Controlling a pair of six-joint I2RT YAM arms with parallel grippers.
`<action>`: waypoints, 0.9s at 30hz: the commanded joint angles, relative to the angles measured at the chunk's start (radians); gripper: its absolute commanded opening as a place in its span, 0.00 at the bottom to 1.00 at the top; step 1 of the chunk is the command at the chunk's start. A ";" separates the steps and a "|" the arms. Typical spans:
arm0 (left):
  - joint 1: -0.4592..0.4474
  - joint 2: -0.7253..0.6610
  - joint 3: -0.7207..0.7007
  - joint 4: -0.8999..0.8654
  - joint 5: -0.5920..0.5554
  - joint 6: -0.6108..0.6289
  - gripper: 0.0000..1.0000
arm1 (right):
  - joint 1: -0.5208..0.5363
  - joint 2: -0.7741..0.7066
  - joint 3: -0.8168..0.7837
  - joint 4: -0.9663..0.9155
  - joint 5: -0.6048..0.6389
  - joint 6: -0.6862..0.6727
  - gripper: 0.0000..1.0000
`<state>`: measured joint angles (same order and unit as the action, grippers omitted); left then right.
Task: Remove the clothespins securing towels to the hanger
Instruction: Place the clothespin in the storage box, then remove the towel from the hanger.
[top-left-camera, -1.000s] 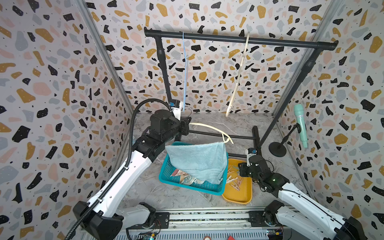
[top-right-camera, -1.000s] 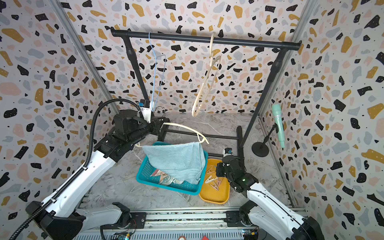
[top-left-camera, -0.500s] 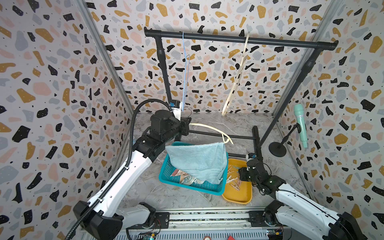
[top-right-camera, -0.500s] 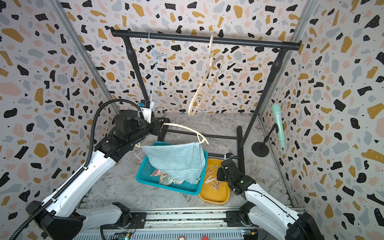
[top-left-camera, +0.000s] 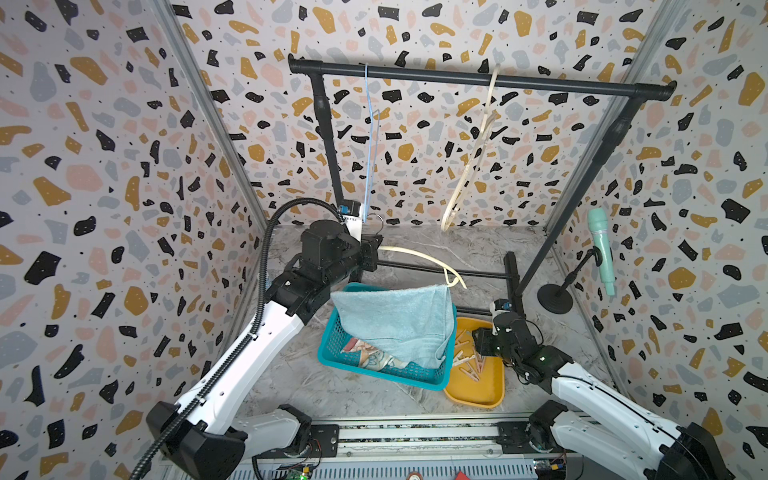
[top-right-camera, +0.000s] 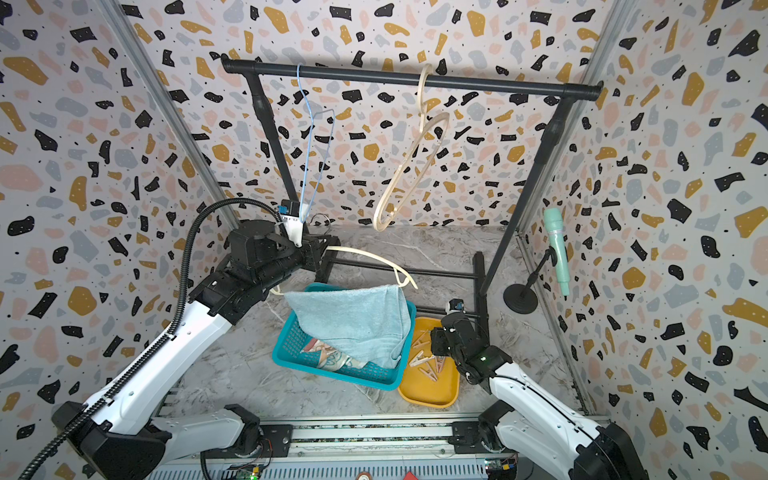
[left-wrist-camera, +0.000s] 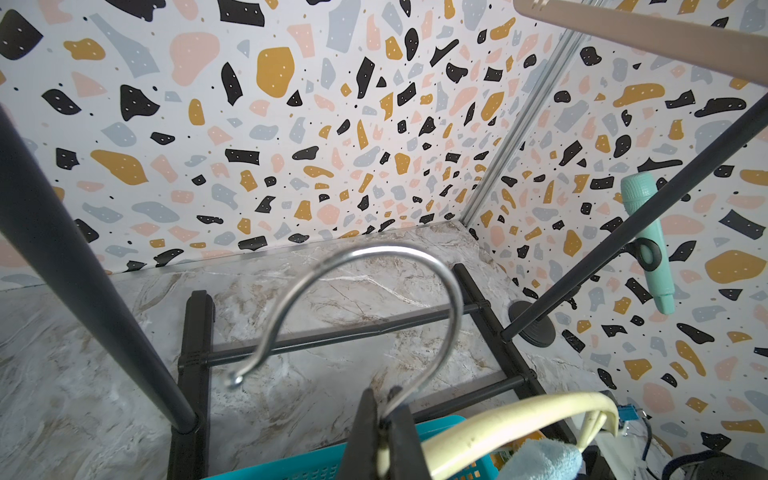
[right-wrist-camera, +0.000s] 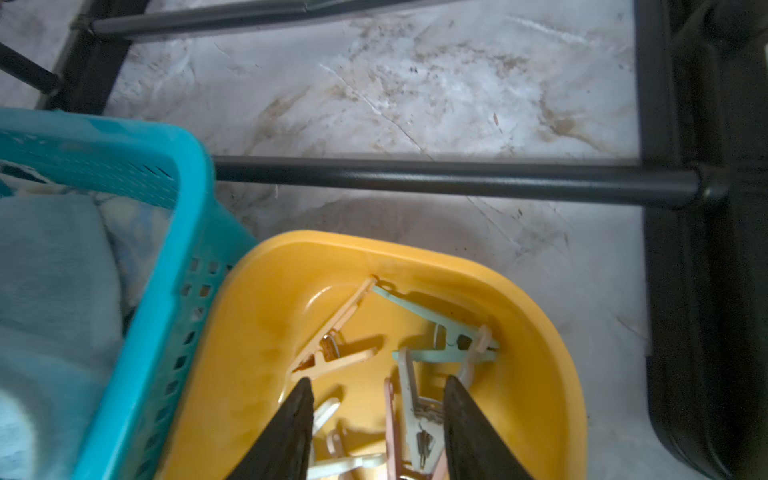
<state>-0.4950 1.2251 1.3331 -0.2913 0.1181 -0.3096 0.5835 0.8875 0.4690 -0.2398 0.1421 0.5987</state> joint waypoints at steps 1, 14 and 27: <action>-0.004 -0.022 0.009 0.063 0.000 0.002 0.00 | -0.001 -0.050 0.054 -0.002 -0.042 -0.056 0.51; -0.004 -0.006 0.052 0.029 -0.039 -0.003 0.00 | 0.040 -0.177 0.152 0.138 -0.273 -0.152 0.44; -0.004 0.004 0.069 0.025 -0.038 -0.010 0.00 | 0.181 -0.042 0.212 0.235 -0.271 -0.196 0.41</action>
<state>-0.4950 1.2415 1.3586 -0.3149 0.0864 -0.3107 0.7513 0.8341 0.6430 -0.0509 -0.1230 0.4244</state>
